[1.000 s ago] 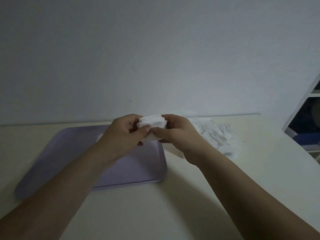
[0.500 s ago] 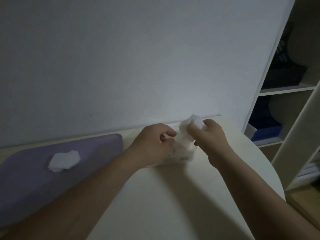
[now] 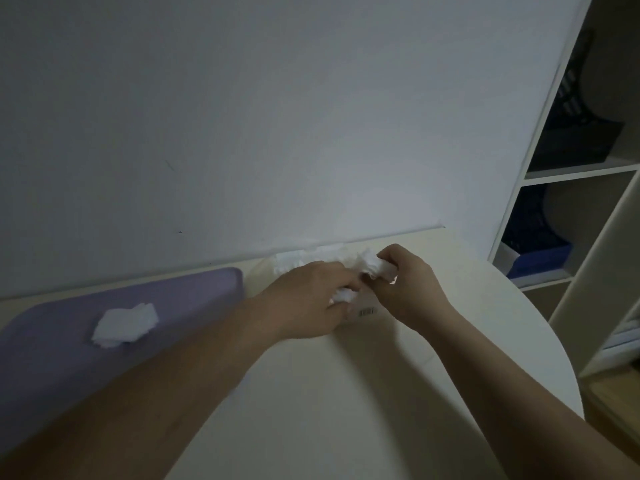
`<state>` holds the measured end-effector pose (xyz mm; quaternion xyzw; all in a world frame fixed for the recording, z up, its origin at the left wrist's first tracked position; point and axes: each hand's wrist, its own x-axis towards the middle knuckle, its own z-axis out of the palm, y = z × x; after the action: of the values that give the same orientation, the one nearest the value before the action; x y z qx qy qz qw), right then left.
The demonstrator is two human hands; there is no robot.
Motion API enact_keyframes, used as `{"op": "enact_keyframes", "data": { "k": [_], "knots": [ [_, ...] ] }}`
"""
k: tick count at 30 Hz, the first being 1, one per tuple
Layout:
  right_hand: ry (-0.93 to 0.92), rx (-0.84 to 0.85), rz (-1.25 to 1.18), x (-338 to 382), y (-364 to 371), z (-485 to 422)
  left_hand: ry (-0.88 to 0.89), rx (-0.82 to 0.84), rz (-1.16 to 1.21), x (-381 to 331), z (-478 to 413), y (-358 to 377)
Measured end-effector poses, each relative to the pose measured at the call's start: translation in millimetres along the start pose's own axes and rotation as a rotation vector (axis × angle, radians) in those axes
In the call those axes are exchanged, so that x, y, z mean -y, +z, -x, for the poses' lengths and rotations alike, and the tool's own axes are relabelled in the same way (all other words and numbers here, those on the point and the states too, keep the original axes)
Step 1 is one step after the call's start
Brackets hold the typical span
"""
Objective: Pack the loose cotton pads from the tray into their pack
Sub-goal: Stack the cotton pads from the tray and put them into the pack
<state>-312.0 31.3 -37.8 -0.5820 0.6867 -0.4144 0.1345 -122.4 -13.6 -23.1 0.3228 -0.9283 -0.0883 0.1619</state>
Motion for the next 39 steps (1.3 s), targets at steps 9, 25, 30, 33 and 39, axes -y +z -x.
{"op": "enact_keyframes", "data": {
  "k": [9, 25, 30, 33, 39],
  "knots": [
    [-0.042, 0.175, 0.038, 26.4, 16.9, -11.1, -0.234, -0.106, 0.233, 27.7, 18.2, -5.1],
    [0.049, 0.409, 0.783, 99.4, 29.9, -27.8, -0.219, -0.116, 0.292, 29.9, 25.5, -4.0],
    [0.121, 0.519, 0.653, 98.3, 23.0, -28.2, -0.223, -0.16, 0.337, 31.0, 29.5, -6.8],
    [0.118, 0.449, 0.581, 85.9, 22.4, -29.2, -0.151, -0.262, 0.222, 31.7, 39.2, -13.6],
    [0.101, 0.297, 0.442, 64.5, 31.4, -24.4, -0.172, -0.35, -0.077, 55.7, 80.6, -18.3]
  ]
}}
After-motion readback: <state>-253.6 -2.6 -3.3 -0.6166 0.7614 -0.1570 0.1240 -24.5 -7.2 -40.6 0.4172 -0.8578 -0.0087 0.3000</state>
